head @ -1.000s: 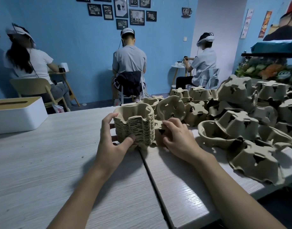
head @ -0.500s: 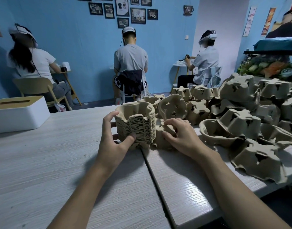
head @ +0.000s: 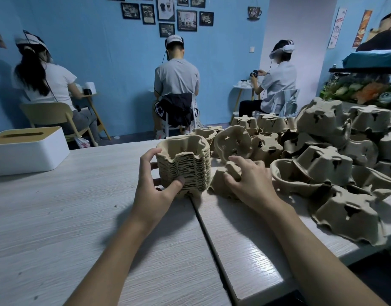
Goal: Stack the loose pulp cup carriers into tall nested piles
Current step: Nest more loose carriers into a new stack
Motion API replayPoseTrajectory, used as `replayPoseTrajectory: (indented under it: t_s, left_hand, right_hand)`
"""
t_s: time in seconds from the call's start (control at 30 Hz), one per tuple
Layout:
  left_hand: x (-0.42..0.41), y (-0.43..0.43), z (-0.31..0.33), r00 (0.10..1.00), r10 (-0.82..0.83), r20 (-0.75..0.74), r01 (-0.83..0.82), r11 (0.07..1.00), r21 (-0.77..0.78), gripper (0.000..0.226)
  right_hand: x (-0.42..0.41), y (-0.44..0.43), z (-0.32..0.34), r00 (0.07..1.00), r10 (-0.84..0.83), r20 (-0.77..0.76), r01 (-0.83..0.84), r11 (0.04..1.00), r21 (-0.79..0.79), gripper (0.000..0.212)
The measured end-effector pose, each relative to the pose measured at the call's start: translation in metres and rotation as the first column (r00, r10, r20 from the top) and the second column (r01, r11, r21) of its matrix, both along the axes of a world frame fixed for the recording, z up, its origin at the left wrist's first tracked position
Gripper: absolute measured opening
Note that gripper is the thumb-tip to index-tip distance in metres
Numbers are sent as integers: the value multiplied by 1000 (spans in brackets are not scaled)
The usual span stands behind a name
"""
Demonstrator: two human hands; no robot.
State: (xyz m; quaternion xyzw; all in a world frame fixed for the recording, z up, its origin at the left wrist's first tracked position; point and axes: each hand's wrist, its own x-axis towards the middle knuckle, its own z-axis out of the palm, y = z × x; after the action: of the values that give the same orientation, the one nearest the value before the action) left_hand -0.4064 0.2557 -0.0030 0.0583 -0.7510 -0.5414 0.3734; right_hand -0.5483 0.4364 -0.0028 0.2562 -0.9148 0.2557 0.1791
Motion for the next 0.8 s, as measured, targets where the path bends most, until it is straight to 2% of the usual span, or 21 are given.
replayPoseTrajectory:
  t_s: [0.07, 0.17, 0.27, 0.37, 0.47, 0.63, 0.73, 0.8]
  left_hand:
    - [0, 0, 0, 1000, -1, -2, 1, 1000, 4, 66]
    - [0, 0, 0, 1000, 2, -5, -2, 1000, -1, 66]
    - [-1, -1, 0, 1000, 4, -12, -4, 1000, -9, 67]
    - [-1, -1, -1, 1000, 9, -18, -9, 1000, -18, 67]
    - [-1, -1, -1, 1000, 10, -29, -10, 1000, -29, 66]
    - [-2, -2, -3, 999, 10, -33, -12, 999, -37, 66]
    - [-3, -2, -3, 999, 10, -39, -12, 999, -44, 66]
    - [-3, -1, -3, 999, 8, -47, -11, 999, -50, 66]
  right_hand:
    - [0, 1, 2, 999, -30, -20, 29, 998, -57, 45]
    - [0, 0, 4, 998, -39, -51, 27, 974, -224, 46]
    - [0, -1, 5, 997, -2, -83, -29, 928, -371, 56]
    - [1, -2, 5, 996, 78, -39, -87, 859, -504, 67]
    - [2, -3, 4, 983, 177, 41, -140, 880, -453, 81]
    - [4, 0, 6, 971, 227, 71, -192, 926, -325, 96]
    - [4, 0, 5, 969, 235, 81, -211, 949, -236, 84]
    - [7, -1, 4, 966, 244, 86, -212, 936, -283, 69]
